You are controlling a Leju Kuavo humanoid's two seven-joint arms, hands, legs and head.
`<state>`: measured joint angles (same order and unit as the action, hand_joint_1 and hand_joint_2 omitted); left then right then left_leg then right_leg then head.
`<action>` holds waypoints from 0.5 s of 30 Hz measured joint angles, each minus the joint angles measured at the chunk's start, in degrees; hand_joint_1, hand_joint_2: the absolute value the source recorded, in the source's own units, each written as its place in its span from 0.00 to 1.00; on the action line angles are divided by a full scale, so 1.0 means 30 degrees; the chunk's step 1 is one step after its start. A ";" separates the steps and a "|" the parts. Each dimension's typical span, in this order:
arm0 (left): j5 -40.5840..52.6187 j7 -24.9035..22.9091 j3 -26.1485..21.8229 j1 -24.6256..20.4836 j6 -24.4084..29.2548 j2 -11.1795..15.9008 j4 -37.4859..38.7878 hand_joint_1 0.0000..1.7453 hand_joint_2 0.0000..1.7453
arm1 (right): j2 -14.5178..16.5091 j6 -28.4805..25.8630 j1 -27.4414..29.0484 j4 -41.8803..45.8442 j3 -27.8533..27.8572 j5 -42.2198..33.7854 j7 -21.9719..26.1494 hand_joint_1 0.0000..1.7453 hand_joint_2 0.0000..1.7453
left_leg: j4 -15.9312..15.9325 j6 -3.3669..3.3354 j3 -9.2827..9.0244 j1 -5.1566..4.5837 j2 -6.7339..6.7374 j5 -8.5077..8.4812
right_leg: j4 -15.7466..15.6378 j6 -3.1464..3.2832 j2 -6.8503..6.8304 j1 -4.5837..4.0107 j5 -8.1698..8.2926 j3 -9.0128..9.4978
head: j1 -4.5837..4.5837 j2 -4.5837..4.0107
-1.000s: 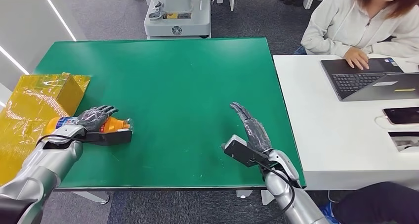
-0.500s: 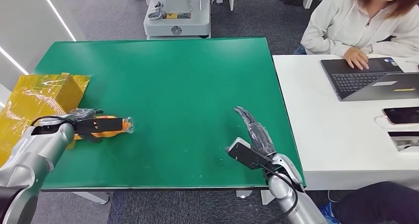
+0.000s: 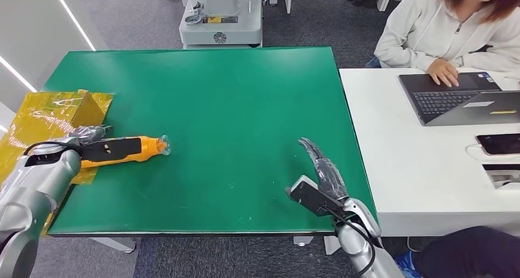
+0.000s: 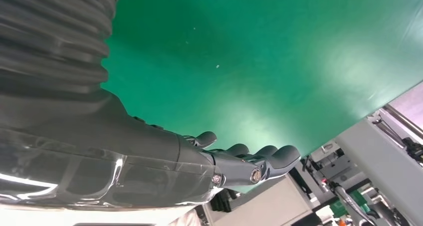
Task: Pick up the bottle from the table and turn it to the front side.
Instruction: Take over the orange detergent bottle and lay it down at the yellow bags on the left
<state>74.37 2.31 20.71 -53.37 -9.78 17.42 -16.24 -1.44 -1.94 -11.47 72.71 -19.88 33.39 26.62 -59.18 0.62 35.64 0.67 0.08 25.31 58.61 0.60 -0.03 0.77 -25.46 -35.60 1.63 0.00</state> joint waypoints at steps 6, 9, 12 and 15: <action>-0.0608 0.2534 -0.0849 0.0038 0.4234 -0.0435 -0.0222 0.00 0.00 | 0.0000 0.0233 0.0768 0.0974 0.0457 0.0184 -0.0162 0.00 1.00 | 0.0002 0.0003 0.0000 -0.0001 0.0027 0.0008 | 0.0001 0.0001 0.0024 0.0001 0.0000 0.0001 | -0.0002 0.0000; -0.0794 0.3049 -0.1261 0.0083 0.4957 -0.0621 -0.0286 0.00 0.00 | 0.0000 0.0255 0.1005 0.1258 0.0619 0.0244 -0.0180 0.00 1.00 | 0.0003 0.0003 -0.0001 0.0001 0.0024 0.0007 | 0.0001 0.0001 0.0023 0.0000 0.0000 -0.0001 | 0.0002 0.0000; -0.1012 0.3484 -0.1605 0.0113 0.5866 -0.0814 -0.0357 0.00 0.00 | 0.0000 0.0264 0.1192 0.1482 0.0759 0.0273 -0.0184 0.00 1.00 | 0.0003 0.0003 -0.0001 0.0001 0.0020 0.0007 | 0.0002 0.0001 0.0021 -0.0001 0.0000 -0.0001 | 0.0002 0.0000; -0.2346 0.4853 -0.2389 0.0264 0.7311 -0.1099 -0.0643 0.00 0.00 | 0.0000 0.0271 0.1372 0.1693 0.0934 0.0279 -0.0189 0.00 1.00 | 0.0003 0.0003 -0.0001 0.0000 0.0020 0.0007 | 0.0003 0.0001 0.0021 0.0000 0.0000 0.0000 | -0.0002 0.0000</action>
<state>67.33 16.86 13.55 -52.58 12.15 14.13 -18.17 -1.44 -1.13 -7.36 77.79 -17.08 34.23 26.05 -59.18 0.63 35.63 0.67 0.14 25.33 58.62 0.60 0.04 0.77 -25.46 -35.60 1.63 0.00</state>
